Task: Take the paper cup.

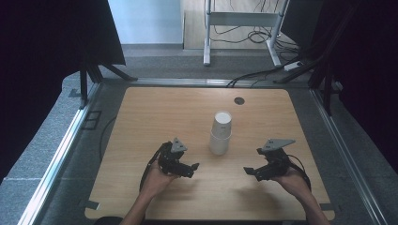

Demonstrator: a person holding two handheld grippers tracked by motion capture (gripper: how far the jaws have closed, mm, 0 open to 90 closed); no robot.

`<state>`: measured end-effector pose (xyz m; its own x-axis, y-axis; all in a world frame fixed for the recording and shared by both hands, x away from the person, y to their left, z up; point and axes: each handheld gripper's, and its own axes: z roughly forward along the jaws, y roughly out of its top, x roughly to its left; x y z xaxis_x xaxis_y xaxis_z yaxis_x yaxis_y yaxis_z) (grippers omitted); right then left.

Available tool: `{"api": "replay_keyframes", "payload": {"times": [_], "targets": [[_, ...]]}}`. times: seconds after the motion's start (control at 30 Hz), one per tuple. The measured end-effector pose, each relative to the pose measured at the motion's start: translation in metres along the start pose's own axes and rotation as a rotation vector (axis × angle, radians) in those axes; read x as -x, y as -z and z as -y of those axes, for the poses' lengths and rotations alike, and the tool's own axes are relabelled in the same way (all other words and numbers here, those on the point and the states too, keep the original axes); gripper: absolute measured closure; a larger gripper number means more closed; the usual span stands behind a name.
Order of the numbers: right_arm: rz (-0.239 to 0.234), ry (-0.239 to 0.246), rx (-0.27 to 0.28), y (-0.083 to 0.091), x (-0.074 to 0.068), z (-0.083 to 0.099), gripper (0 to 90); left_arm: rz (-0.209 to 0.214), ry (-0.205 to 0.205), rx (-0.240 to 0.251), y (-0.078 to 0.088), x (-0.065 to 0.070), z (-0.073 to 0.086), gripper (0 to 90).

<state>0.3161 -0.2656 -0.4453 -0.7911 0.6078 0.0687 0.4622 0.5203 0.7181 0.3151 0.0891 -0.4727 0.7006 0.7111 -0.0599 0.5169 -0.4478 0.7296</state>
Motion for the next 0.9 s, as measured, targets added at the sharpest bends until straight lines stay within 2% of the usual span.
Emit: {"api": "replay_keyframes", "payload": {"times": [0.27,0.6,0.8,0.9], "targets": [[-0.014,0.012,-0.008,0.000,0.003,-0.015,4.8,0.011,-0.011,-0.015,-0.008,-0.001,-0.010,0.0],[-0.030,0.031,-0.012,-0.002,0.006,-0.036,4.1,0.042,0.008,0.007,-0.017,-0.003,-0.025,0.0],[-0.037,0.043,-0.028,-0.006,0.007,-0.048,2.3,0.050,0.000,0.012,-0.023,-0.005,-0.033,0.0],[-0.042,0.045,-0.039,-0.008,0.009,-0.053,1.9,0.046,-0.019,0.004,-0.028,-0.004,-0.037,0.0]]}}
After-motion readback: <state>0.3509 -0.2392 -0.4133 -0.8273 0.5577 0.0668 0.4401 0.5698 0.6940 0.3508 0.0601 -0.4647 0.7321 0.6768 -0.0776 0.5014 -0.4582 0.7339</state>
